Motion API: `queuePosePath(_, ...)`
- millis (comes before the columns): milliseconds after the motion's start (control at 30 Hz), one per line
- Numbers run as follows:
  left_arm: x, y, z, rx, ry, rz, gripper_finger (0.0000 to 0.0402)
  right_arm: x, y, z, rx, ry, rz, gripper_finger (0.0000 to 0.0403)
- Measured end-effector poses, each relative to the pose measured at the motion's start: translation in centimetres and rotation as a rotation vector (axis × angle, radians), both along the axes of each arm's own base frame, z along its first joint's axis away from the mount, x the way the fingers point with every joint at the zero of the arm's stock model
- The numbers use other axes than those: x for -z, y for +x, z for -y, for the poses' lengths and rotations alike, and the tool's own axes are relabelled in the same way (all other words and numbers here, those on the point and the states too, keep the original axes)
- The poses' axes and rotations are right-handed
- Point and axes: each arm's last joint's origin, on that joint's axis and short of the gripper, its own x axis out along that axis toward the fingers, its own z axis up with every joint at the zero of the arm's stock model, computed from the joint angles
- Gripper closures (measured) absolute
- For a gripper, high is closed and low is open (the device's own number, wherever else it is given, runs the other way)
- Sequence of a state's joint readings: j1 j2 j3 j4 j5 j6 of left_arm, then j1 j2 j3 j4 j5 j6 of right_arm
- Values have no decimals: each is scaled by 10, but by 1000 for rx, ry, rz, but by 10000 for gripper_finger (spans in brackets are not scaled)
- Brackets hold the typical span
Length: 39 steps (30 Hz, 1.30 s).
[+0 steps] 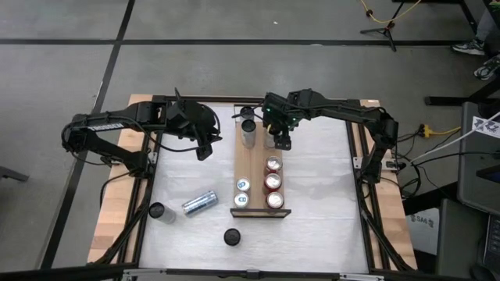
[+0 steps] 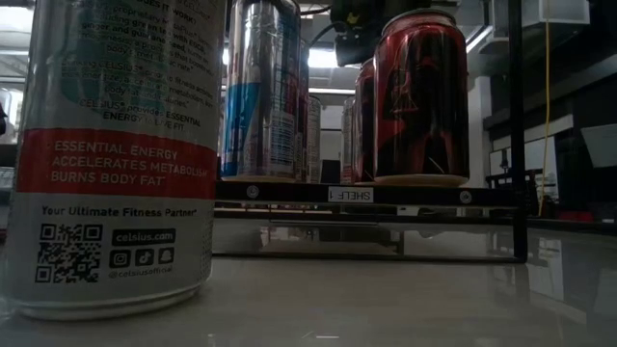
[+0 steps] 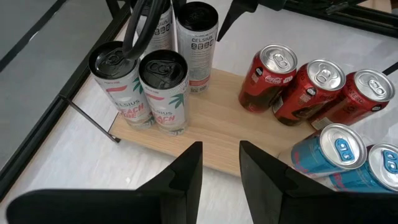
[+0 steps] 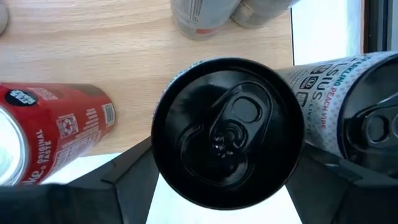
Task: Place canned beverage on shelf
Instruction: Put the white pink soda can on the shelf aligned with the other white pink soda can
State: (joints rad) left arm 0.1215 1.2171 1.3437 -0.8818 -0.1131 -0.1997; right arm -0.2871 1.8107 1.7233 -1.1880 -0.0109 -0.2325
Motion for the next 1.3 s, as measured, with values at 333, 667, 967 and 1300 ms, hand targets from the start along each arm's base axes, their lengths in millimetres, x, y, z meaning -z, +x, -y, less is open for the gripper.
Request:
queuePosePath(333, 0, 0, 0, 0, 0, 0, 305, -19, -3, 0, 90, 14, 15, 104)
queuePosePath(667, 0, 0, 0, 0, 0, 0, 305, -19, -5, -1, 158, 54, 1, 104)
queuePosePath(967, 0, 0, 0, 0, 0, 0, 305, -19, -3, -1, 256, 83, 22, 104)
queuePosePath(1300, 0, 0, 0, 1, 0, 0, 305, -20, -4, 2, 301, -16, 15, 104)
